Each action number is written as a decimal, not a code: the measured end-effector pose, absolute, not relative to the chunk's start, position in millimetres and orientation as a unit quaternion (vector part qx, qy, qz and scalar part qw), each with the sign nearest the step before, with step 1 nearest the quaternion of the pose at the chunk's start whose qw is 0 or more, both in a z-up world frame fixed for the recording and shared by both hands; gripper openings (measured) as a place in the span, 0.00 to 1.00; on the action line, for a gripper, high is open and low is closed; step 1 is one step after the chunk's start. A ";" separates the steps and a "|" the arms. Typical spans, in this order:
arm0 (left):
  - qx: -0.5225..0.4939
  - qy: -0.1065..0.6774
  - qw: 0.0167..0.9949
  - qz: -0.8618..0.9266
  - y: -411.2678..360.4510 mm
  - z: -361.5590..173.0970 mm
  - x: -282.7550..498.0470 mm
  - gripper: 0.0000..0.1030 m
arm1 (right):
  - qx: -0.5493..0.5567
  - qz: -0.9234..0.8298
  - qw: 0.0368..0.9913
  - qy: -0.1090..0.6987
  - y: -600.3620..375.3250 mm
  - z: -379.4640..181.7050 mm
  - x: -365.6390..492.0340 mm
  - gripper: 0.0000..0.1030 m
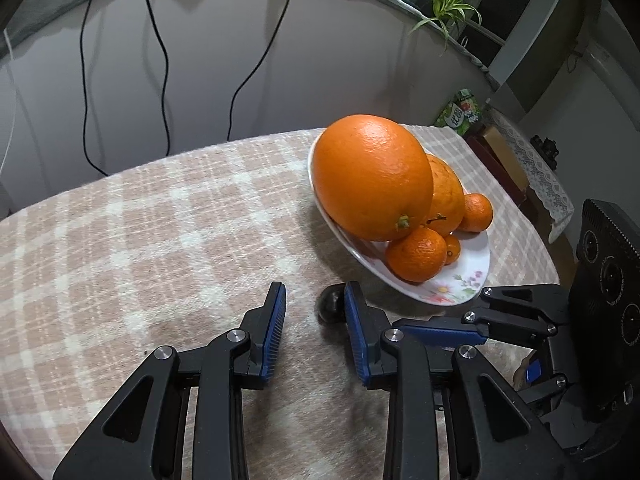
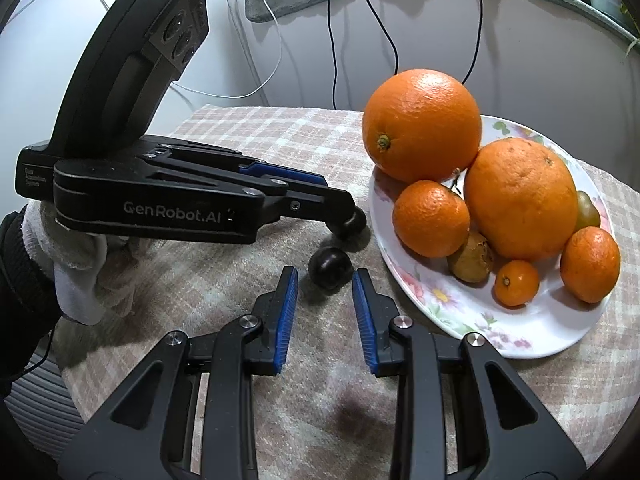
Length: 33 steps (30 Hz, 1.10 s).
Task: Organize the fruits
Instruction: 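Close the left tool on a dark plum while the right tool grasps another plum, then carry the plum with the left tool over the plate while the right carries its plum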
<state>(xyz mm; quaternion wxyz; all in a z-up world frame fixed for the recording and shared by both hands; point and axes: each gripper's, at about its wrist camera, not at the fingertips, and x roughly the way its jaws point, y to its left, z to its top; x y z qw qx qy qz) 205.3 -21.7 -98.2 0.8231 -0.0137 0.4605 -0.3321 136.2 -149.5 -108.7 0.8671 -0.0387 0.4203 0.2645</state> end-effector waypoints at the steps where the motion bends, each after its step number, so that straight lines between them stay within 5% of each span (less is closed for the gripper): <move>1: -0.014 0.460 0.823 -0.332 -20.7 -98.3 205.3 0.28 | -0.042 0.262 0.868 0.420 -147.9 -108.9 136.7 0.29; 33: 0.053 0.458 0.829 -0.317 -41.8 -103.5 192.1 0.26 | -0.050 0.245 0.867 0.432 -164.7 -109.6 130.1 0.21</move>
